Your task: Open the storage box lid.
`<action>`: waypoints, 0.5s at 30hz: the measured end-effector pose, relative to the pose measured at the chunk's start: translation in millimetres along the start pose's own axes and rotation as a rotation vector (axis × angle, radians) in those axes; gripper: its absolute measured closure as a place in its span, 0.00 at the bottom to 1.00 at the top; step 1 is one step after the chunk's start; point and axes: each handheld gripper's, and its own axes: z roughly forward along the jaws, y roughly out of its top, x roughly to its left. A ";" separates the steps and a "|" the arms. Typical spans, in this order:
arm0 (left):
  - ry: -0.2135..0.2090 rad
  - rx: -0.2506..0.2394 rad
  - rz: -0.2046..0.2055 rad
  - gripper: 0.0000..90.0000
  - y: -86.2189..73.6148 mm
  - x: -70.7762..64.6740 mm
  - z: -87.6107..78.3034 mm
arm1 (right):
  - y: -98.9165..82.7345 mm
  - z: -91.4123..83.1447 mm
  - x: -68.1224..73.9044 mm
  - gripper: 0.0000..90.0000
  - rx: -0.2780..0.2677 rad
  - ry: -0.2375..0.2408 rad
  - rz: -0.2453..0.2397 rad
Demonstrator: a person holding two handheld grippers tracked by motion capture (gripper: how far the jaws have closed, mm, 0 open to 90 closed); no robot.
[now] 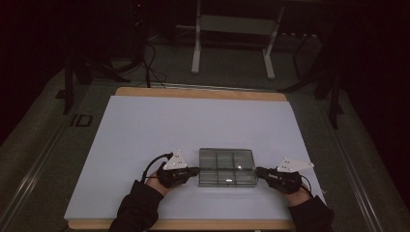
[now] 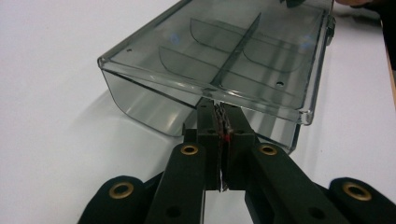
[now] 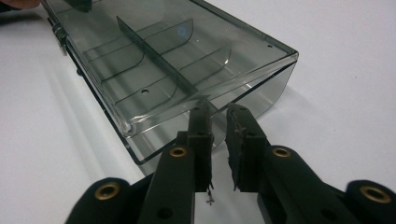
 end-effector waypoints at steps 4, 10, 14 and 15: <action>0.014 -0.011 -0.004 0.93 1.8 1.9 -0.8 | 1.7 0.0 -0.7 0.83 -0.011 -0.009 -0.005; 0.043 -0.031 -0.012 0.82 4.9 4.4 -2.5 | 6.0 -0.6 -1.7 0.78 -0.025 -0.018 -0.009; 0.070 -0.045 -0.009 0.76 7.3 5.2 -2.2 | 9.9 0.2 -1.4 0.76 -0.031 -0.032 -0.018; 0.081 -0.049 -0.010 0.73 7.9 5.4 -1.8 | 10.8 0.4 -1.9 0.76 -0.036 -0.034 -0.021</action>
